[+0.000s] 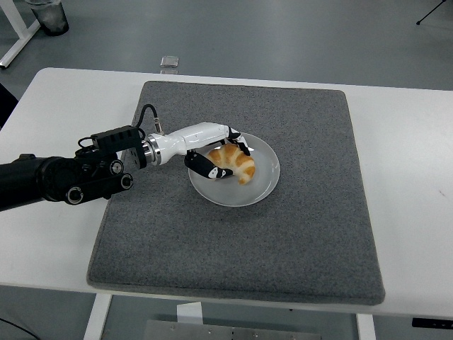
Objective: Place the bread on the plate
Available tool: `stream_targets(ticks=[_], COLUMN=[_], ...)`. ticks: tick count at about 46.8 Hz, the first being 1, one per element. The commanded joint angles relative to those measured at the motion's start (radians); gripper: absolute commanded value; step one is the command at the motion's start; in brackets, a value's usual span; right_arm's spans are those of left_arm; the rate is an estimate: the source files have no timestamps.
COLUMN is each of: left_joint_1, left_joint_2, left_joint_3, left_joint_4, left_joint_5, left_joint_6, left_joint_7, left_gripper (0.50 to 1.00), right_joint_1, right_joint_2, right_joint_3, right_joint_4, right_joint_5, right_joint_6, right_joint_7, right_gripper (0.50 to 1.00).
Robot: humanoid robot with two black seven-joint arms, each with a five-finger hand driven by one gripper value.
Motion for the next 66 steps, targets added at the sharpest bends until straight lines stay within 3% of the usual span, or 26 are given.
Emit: stream_targets(ticks=[1,3,7,10,27,32,37,45,48,57,66], left_joint_1=[0.001,0.001,0.001,0.001,0.013,0.013,0.007,-0.002,-0.010,-0.038,-0.099], left_joint_2=[0.000,-0.001,-0.001,-0.001,-0.001,-0.001,-0.003,-0.001,-0.001,0.000,0.014], left_joint_3=[-0.003,-0.001,0.000,0.000,0.003,0.000,-0.018,-0.139,-0.187,-0.336,-0.339], left_joint_4=[0.000,0.000,0.000,0.000,-0.002,-0.003,-0.003,-0.003,-0.002,0.035,0.142], left_joint_5=[-0.008,-0.016,-0.027,-0.028,-0.028,-0.030,-0.053,-0.125,-0.168,-0.422,-0.658], left_joint_6=[0.025,0.038,0.041,0.041,0.036,0.036,0.034,0.019,-0.028,-0.248,-0.361], left_joint_7=[0.000,0.002,0.002,0.000,0.002,0.002,0.002,0.002,0.003,0.014,0.015], left_gripper=[0.715,0.756,0.773,0.814,0.851,0.887,0.986,0.992,0.992,0.992,0.992], right_joint_1=[0.000,0.000,0.000,0.000,0.000,0.000,0.000,0.000,0.000,0.000,0.000], right_joint_2=[0.000,0.000,0.000,0.000,0.000,0.000,0.000,0.000,0.000,0.000,0.000], right_joint_3=[0.000,0.000,0.000,0.000,0.000,0.000,0.000,0.000,0.000,0.000,0.000], right_joint_4=[0.000,0.000,0.000,0.000,0.000,0.000,0.000,0.000,0.000,0.000,0.000], right_joint_5=[0.000,0.000,0.000,0.000,0.000,0.000,0.000,0.000,0.000,0.000,0.000], right_joint_6=[0.000,0.000,0.000,0.000,0.000,0.000,0.000,0.001,0.000,0.000,0.000], right_joint_7=[0.000,0.000,0.000,0.000,0.000,0.000,0.000,0.000,0.000,0.000,0.000], right_gripper=[0.952,0.952,0.952,0.952,0.952,0.952,0.952,0.952,0.952,0.952,0.952])
